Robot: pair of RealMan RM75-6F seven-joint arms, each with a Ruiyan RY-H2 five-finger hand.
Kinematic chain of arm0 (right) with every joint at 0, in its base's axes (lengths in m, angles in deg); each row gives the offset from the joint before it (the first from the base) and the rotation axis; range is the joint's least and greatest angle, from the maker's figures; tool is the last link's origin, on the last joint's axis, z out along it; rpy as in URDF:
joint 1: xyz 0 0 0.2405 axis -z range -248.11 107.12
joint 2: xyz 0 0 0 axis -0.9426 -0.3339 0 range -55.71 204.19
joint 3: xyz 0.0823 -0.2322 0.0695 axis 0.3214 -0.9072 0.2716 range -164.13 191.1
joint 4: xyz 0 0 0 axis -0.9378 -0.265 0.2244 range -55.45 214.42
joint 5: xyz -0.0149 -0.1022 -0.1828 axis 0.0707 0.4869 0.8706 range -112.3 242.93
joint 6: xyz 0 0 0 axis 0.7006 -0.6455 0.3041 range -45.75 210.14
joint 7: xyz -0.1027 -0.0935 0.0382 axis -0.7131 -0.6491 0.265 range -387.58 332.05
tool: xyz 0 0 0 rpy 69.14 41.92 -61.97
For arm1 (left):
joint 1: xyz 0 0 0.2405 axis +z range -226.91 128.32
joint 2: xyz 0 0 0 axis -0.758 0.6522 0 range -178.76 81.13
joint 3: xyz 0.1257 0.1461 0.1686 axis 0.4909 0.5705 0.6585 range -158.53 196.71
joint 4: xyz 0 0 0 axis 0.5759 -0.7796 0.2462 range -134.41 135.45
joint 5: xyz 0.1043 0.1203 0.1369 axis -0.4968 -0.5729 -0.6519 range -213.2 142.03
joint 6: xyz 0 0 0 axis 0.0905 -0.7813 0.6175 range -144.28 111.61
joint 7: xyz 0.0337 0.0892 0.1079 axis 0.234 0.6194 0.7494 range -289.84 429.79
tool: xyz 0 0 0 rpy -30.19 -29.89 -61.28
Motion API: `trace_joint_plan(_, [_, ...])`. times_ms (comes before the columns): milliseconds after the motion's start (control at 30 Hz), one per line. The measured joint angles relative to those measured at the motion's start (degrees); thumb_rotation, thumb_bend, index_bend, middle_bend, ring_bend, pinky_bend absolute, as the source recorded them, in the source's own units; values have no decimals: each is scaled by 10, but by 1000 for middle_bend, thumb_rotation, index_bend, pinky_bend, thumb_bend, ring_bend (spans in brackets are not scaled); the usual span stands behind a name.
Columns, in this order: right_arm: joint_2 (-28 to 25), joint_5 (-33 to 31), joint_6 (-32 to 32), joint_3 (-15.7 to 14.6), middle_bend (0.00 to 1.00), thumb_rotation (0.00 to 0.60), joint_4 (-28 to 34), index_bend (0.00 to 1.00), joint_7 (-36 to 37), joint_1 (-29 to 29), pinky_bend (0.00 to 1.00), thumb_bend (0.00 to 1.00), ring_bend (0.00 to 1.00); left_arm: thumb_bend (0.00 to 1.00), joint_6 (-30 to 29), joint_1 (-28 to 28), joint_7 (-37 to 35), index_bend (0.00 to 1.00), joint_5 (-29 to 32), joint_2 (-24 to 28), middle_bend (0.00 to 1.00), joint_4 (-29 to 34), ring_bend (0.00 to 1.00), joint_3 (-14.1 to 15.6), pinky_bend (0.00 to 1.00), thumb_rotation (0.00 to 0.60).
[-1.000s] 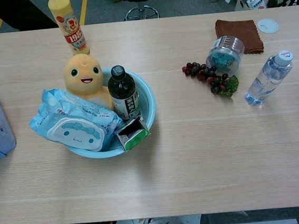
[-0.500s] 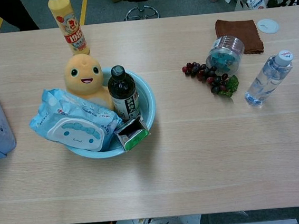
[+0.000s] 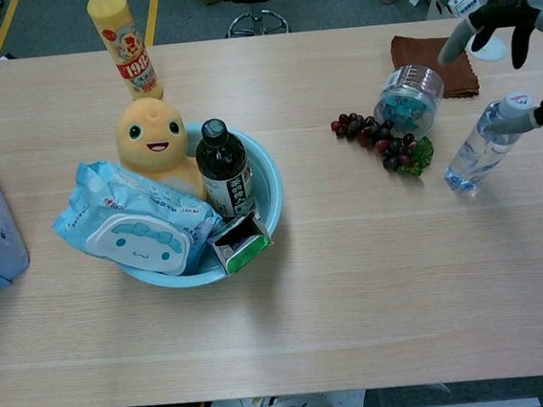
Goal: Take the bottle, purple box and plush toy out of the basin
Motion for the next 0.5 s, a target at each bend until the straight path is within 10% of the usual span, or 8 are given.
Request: trace_joint_plan(500, [139,-238,-125,47,330,600,8,292,-190,-162,416,0,280,278,7,-1,-3,9,2,0,88,-4,98,2,134,600])
